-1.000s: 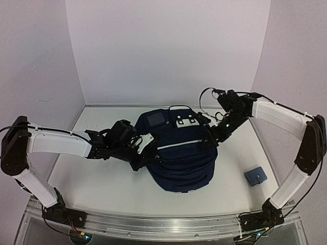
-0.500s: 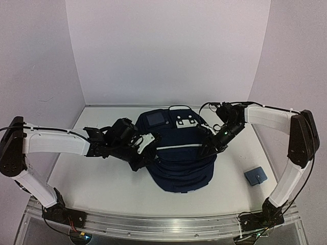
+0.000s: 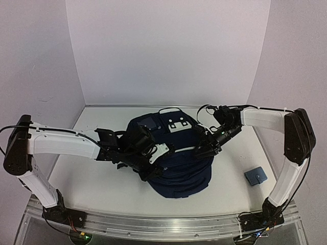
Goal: Pack the student bag
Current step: Zip the student bag at the center of the board.
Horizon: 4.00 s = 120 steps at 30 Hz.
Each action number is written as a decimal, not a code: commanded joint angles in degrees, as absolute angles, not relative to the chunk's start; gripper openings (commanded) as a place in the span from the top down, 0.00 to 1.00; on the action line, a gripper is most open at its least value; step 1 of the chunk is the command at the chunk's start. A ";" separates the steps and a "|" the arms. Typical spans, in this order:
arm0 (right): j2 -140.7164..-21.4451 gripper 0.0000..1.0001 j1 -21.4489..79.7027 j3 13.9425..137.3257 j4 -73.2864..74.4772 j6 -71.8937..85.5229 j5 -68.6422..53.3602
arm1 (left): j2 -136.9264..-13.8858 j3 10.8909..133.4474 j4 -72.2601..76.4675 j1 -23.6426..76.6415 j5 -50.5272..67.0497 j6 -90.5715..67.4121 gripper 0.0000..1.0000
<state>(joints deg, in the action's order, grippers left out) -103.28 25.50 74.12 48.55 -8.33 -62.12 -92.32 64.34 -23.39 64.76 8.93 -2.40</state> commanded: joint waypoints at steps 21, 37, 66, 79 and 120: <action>-98.25 0.13 15.27 69.77 45.19 -10.15 -52.06 | -93.42 65.71 -16.69 57.47 2.49 -14.84 1.00; -104.14 0.63 27.15 68.12 31.39 -1.83 -64.87 | -97.86 73.42 -20.62 62.56 0.96 -12.59 1.00; -90.58 0.36 21.93 62.96 24.78 3.72 -58.50 | -107.77 84.34 -12.67 64.98 6.35 -14.15 0.96; -89.61 0.39 23.75 61.28 25.00 3.49 -55.36 | -106.53 83.85 -7.91 66.62 13.53 -14.23 0.52; -91.51 1.00 42.63 63.98 23.46 -5.83 -22.84 | -76.71 50.72 0.80 64.25 -10.64 19.00 0.43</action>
